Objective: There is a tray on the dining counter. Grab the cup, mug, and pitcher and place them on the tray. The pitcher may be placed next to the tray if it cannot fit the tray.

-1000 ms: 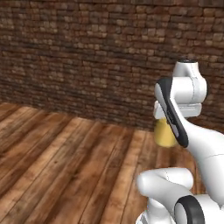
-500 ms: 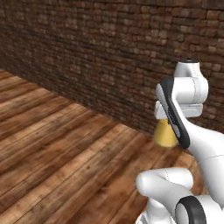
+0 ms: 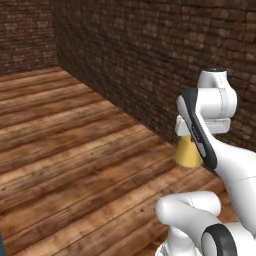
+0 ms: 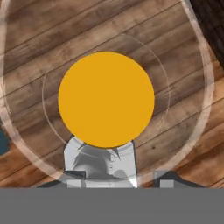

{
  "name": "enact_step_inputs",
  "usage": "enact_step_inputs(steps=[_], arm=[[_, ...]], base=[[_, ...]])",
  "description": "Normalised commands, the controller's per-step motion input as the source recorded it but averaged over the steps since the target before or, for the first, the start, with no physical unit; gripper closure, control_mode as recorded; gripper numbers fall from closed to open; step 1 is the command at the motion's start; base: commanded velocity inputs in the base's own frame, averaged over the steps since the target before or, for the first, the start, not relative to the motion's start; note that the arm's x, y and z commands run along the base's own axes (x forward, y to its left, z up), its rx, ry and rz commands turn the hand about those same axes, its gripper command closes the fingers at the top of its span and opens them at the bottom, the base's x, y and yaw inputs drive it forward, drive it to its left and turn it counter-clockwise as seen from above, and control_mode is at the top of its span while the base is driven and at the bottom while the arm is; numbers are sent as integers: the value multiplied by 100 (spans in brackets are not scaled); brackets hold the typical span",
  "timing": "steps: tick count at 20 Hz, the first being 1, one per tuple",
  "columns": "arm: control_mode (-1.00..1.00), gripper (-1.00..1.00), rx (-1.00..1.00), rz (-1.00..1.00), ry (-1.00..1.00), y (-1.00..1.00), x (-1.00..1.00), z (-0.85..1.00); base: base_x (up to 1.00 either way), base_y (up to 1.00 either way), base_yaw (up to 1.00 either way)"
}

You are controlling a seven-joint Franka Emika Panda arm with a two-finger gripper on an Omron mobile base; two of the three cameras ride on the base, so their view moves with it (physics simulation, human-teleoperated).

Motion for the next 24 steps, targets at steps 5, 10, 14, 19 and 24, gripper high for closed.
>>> enact_step_inputs(steps=[5, 10, 14, 19, 24], arm=[[100, 100, 0, 0, 0, 0, 0, 0], [100, 100, 0, 0, 0, 0, 0, 0], [100, 100, 0, 0, 0, 0, 0, 0], [100, 100, 0, 0, 0, 0, 0, 0], [100, 100, 0, 0, 0, 0, 0, 0]], base=[[100, 0, 34], [100, 0, 24], [100, 0, 23], [100, -1, 22], [100, -6, 18]])
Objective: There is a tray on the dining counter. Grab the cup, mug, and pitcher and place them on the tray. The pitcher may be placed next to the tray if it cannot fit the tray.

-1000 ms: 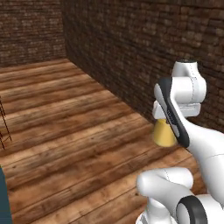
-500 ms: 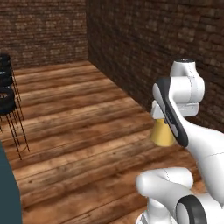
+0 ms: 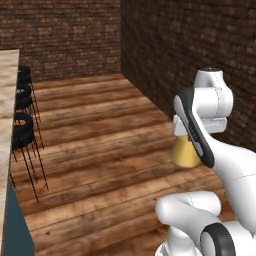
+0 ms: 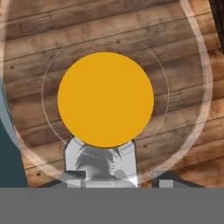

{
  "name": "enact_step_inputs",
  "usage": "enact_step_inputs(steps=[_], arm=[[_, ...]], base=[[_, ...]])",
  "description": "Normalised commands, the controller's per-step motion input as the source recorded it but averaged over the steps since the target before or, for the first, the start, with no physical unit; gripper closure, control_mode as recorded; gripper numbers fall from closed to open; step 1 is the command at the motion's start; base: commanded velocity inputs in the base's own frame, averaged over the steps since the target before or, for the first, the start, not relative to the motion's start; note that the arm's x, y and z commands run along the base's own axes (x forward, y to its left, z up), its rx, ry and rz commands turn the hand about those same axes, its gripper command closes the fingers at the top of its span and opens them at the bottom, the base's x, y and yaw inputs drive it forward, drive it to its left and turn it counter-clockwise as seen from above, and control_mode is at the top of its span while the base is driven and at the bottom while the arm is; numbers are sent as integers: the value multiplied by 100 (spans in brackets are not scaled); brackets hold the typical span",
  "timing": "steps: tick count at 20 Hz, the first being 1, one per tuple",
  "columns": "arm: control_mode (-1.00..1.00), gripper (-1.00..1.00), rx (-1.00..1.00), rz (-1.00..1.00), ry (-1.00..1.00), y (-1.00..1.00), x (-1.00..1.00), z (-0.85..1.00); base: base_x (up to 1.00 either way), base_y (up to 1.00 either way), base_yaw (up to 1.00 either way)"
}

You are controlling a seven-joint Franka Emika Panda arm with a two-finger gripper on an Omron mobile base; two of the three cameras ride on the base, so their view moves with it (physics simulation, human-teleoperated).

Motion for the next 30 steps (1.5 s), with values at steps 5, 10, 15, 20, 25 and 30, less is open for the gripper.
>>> enact_step_inputs(steps=[5, 10, 15, 20, 25, 30], arm=[[100, 100, 0, 0, 0, 0, 0, 0], [100, 100, 0, 0, 0, 0, 0, 0], [100, 100, 0, 0, 0, 0, 0, 0], [100, 100, 0, 0, 0, 0, 0, 0], [100, 100, 0, 0, 0, 0, 0, 0], [100, 100, 0, 0, 0, 0, 0, 0]], base=[[100, -10, 9], [100, -3, 2], [100, -9, 0], [100, -6, 0], [100, -4, 0], [100, -6, 0]])
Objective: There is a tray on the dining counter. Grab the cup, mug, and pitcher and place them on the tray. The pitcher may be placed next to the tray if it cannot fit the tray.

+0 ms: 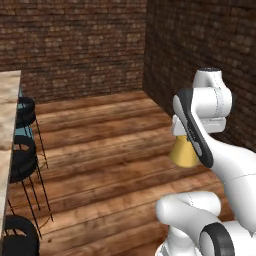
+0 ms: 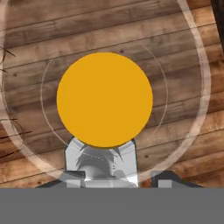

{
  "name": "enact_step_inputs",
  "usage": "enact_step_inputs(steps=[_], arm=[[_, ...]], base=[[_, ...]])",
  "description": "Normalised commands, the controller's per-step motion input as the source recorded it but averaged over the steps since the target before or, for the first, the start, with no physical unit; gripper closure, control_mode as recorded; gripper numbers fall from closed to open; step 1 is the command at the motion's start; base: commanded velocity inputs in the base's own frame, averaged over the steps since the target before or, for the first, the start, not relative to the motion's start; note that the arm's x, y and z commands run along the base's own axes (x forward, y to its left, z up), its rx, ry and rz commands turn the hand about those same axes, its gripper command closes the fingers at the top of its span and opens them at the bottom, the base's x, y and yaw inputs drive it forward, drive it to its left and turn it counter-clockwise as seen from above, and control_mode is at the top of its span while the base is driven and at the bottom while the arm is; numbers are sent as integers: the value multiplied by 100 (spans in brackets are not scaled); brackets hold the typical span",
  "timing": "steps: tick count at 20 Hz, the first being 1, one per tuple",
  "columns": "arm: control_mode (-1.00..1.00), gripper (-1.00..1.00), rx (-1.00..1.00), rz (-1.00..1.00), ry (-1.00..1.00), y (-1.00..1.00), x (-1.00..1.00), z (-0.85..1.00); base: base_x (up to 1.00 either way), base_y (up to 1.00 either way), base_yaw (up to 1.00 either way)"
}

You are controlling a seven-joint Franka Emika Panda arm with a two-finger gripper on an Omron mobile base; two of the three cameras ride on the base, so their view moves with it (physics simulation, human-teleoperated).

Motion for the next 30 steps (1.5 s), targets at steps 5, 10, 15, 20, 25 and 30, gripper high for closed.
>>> enact_step_inputs(steps=[5, 10, 15, 20, 25, 30], arm=[[100, 100, 0, 0, 0, 0, 0, 0], [100, 100, 0, 0, 0, 0, 0, 0], [100, 100, 0, 0, 0, 0, 0, 0], [100, 100, 0, 0, 0, 0, 0, 0], [100, 100, 0, 0, 0, 0, 0, 0], [100, 100, 0, 0, 0, 0, 0, 0]], base=[[100, -7, 0], [100, -9, 0], [100, -8, 0], [100, -11, 0], [100, -10, 0], [100, -14, 0]])
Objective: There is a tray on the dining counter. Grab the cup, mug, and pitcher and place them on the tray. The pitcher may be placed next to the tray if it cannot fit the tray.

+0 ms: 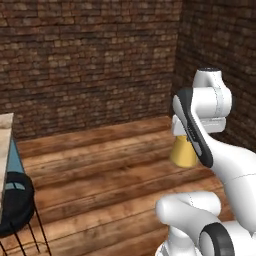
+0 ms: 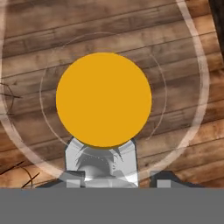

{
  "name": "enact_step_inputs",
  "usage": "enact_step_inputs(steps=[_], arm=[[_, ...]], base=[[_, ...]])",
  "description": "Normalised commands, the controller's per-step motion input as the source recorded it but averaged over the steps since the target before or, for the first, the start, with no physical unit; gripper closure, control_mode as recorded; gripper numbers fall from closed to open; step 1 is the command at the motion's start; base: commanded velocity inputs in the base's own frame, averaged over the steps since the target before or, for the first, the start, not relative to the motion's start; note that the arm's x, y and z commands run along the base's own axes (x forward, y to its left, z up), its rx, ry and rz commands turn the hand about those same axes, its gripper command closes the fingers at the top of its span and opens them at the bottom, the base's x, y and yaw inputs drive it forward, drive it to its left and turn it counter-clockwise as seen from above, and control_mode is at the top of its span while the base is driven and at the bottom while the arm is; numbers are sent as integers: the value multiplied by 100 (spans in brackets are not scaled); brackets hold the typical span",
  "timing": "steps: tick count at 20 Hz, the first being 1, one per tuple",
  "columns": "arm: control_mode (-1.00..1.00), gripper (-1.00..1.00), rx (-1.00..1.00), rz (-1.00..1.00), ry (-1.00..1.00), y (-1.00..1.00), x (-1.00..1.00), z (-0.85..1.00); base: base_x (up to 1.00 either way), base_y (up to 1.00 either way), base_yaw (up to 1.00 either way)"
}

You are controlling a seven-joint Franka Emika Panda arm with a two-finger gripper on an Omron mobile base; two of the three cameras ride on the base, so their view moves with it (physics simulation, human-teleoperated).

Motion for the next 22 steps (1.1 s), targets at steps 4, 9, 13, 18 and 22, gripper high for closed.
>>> enact_step_inputs(steps=[4, 9, 13, 18, 22], arm=[[100, 100, 0, 0, 0, 0, 0, 0], [100, 100, 0, 0, 0, 0, 0, 0], [100, 100, 0, 0, 0, 0, 0, 0], [100, 100, 0, 0, 0, 0, 0, 0], [100, 100, 0, 0, 0, 0, 0, 0]], base=[[100, -17, 2], [100, -17, 4], [100, -19, 7], [100, -7, 17], [100, 0, 33]])
